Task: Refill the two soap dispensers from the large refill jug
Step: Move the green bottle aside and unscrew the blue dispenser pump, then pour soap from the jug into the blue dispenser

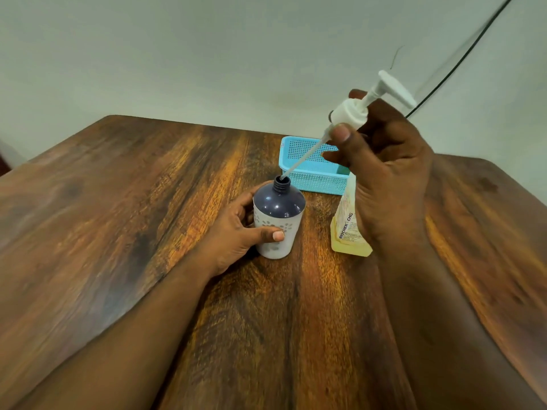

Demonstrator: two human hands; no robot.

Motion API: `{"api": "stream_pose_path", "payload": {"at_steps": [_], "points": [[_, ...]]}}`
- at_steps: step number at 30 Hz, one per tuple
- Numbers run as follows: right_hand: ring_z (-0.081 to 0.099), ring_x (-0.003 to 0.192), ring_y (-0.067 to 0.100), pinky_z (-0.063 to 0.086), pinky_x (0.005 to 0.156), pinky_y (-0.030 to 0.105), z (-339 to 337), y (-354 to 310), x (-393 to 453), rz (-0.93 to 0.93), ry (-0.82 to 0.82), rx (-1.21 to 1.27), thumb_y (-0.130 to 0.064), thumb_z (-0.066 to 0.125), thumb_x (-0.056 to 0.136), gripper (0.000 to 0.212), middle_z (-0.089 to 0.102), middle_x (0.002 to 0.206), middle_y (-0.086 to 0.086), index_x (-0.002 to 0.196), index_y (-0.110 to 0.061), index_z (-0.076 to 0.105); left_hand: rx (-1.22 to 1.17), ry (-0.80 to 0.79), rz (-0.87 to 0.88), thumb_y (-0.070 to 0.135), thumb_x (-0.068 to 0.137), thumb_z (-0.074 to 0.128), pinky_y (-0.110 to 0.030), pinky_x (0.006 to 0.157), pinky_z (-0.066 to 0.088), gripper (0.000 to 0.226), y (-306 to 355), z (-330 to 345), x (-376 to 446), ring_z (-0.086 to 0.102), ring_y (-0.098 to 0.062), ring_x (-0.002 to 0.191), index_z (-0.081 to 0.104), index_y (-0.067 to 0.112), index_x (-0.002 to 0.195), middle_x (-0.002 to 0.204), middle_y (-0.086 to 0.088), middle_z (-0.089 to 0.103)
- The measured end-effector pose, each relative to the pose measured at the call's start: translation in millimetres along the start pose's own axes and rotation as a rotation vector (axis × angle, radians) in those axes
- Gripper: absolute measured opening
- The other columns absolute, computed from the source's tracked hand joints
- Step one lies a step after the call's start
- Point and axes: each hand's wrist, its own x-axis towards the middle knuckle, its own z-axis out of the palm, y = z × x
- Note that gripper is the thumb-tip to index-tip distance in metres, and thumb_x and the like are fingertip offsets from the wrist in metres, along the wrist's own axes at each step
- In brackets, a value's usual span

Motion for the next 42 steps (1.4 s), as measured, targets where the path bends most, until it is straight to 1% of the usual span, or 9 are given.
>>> {"api": "stream_pose_path", "payload": {"at_steps": [6, 9, 13, 17, 23, 28, 33, 37, 42], "points": [[0.068, 0.104, 0.020, 0.057, 0.087, 0.039, -21, 4, 0, -0.114, 0.005, 0.007, -0.002, 0.074, 0.079, 0.036, 0.071, 0.105, 0.001, 0.111, -0.014, 0.064, 0.022, 0.012, 0.000, 0.003, 0.060, 0.079, -0.021, 0.087, 0.055, 0.078, 1, 0, -1, 0.066, -0.005, 0.110, 0.055, 0.031, 0.128, 0.114, 0.013, 0.072], [0.062, 0.107, 0.005, 0.052, 0.083, 0.015, -41, 26, -17, -0.172, -0.166, -0.306, -0.003, 0.074, 0.079, 0.038, 0.065, 0.110, -0.004, 0.113, -0.016, 0.061, 0.027, 0.012, -0.007, 0.004, 0.060, 0.079, -0.021, 0.086, 0.055, 0.076, 1, 1, -1, 0.067, -0.003, 0.107, 0.055, 0.034, 0.126, 0.110, 0.016, 0.073], [0.054, 0.114, -0.001, 0.045, 0.097, 0.017, -63, 65, -46, -0.220, -0.467, -0.709, -0.004, 0.072, 0.079, 0.041, 0.060, 0.121, -0.012, 0.116, -0.019, 0.063, 0.026, 0.023, -0.009, 0.005, 0.061, 0.079, -0.022, 0.087, 0.055, 0.075, 0, 0, -1, 0.066, -0.005, 0.111, 0.055, 0.034, 0.125, 0.113, 0.015, 0.073], [0.032, 0.121, -0.013, 0.027, 0.092, -0.004, -67, 77, -56, -0.112, -0.665, -0.911, 0.000, 0.066, 0.083, 0.048, 0.050, 0.135, -0.015, 0.125, -0.023, 0.060, 0.017, 0.034, -0.007, 0.006, 0.061, 0.080, -0.024, 0.089, 0.055, 0.074, -2, 1, -1, 0.065, -0.012, 0.116, 0.056, 0.030, 0.127, 0.117, 0.009, 0.072], [0.046, 0.127, 0.015, 0.047, 0.098, 0.032, -60, 86, -61, -0.166, -0.867, -1.011, 0.000, 0.057, 0.089, 0.045, 0.046, 0.141, 0.000, 0.130, -0.019, 0.055, 0.014, 0.030, -0.015, 0.002, 0.063, 0.077, -0.018, 0.081, 0.055, 0.072, 1, 4, -4, 0.067, 0.000, 0.105, 0.055, 0.031, 0.125, 0.109, 0.017, 0.073], [0.041, 0.128, 0.016, 0.046, 0.099, 0.029, -61, 86, -63, -0.211, -0.940, -1.069, -0.002, 0.058, 0.089, 0.049, 0.040, 0.142, 0.003, 0.133, -0.023, 0.052, 0.009, 0.036, -0.018, 0.003, 0.062, 0.077, -0.018, 0.080, 0.055, 0.072, 2, 5, -5, 0.067, 0.000, 0.104, 0.056, 0.032, 0.124, 0.108, 0.018, 0.074], [0.047, 0.122, 0.019, 0.037, 0.093, 0.024, -66, 74, -65, -0.278, -0.777, -1.077, -0.001, 0.064, 0.085, 0.046, 0.052, 0.131, 0.006, 0.126, -0.021, 0.060, 0.016, 0.037, -0.034, 0.009, 0.060, 0.081, -0.022, 0.086, 0.056, 0.075, -1, 0, -5, 0.065, -0.006, 0.112, 0.056, 0.033, 0.126, 0.116, 0.013, 0.071], [0.058, 0.092, 0.018, 0.052, 0.074, 0.025, -85, 63, -62, -0.388, -0.373, -0.979, -0.010, 0.068, 0.083, 0.018, 0.061, 0.099, 0.009, 0.101, -0.009, 0.069, 0.016, 0.022, -0.026, 0.006, 0.062, 0.077, -0.017, 0.080, 0.056, 0.070, 1, 2, -4, 0.067, 0.002, 0.104, 0.055, 0.034, 0.122, 0.108, 0.020, 0.073], [0.057, 0.085, 0.003, 0.053, 0.064, 0.019, -108, 68, -58, -0.014, 0.128, -0.708, -0.041, 0.070, 0.080, 0.027, 0.055, 0.100, -0.002, 0.093, -0.031, 0.048, 0.033, 0.021, -0.026, 0.008, 0.063, 0.078, -0.017, 0.084, 0.055, 0.070, 2, 3, -5, 0.066, 0.003, 0.105, 0.055, 0.037, 0.123, 0.111, 0.021, 0.072]]}}
